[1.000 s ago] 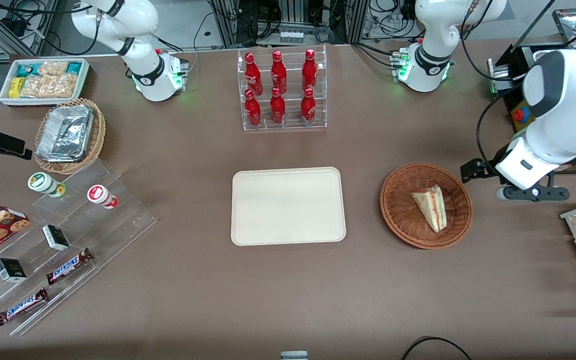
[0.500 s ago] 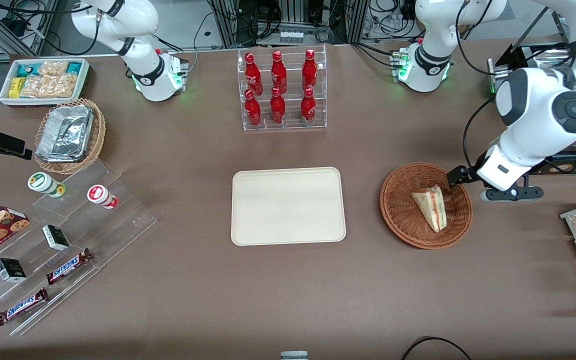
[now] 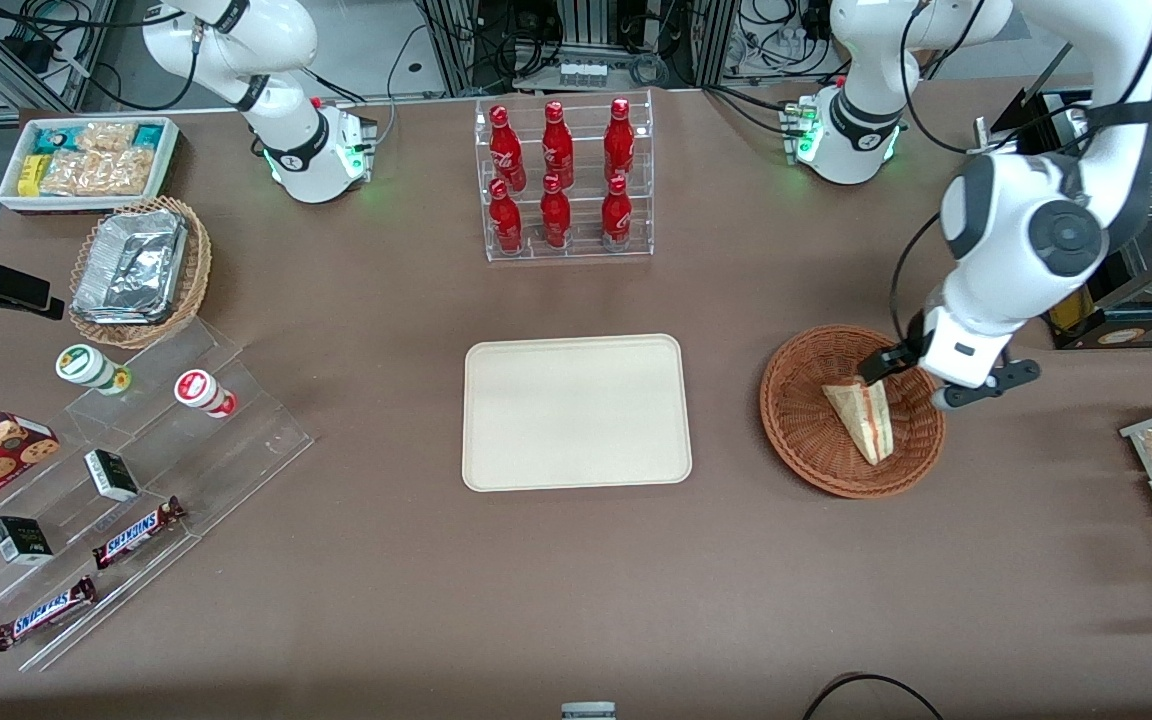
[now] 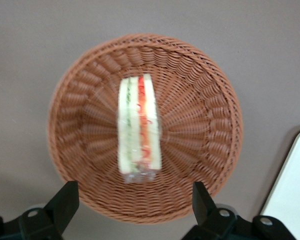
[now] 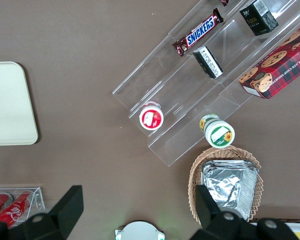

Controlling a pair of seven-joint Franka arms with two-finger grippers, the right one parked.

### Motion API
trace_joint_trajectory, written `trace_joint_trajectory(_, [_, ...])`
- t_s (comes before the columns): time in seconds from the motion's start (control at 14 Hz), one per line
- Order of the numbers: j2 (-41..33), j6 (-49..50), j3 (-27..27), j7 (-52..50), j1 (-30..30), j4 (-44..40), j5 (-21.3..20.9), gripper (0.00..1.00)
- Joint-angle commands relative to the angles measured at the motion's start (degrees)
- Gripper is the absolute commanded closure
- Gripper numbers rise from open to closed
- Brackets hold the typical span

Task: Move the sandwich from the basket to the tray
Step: 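Lower the open left gripper around the wrapped sandwich in the basket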

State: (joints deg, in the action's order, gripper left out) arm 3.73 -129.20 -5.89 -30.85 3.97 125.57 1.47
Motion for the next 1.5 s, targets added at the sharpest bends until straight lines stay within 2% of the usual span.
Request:
trace_joint_trajectory(0.0, [1.5,-2.3,0.0,-5.3,1.4,0.4,-0.1,0.00])
trace_joint_trajectory(0.43, [3.8,-3.0,0.4,-5.8,0.7,1.2,-0.1,0.00])
trace_joint_trajectory(1.21, [11.2,-10.1,2.6,-6.2,0.4,1.3,-0.2,0.00])
trace_joint_trajectory(1.29, [11.6,-10.1,2.6,-6.2,0.4,1.3,-0.2,0.03])
trace_joint_trajectory(1.36, [11.6,-10.1,2.6,-6.2,0.4,1.3,-0.2,0.27])
trace_joint_trajectory(1.43, [11.6,-10.0,2.6,-6.9,0.4,1.3,-0.2,0.57])
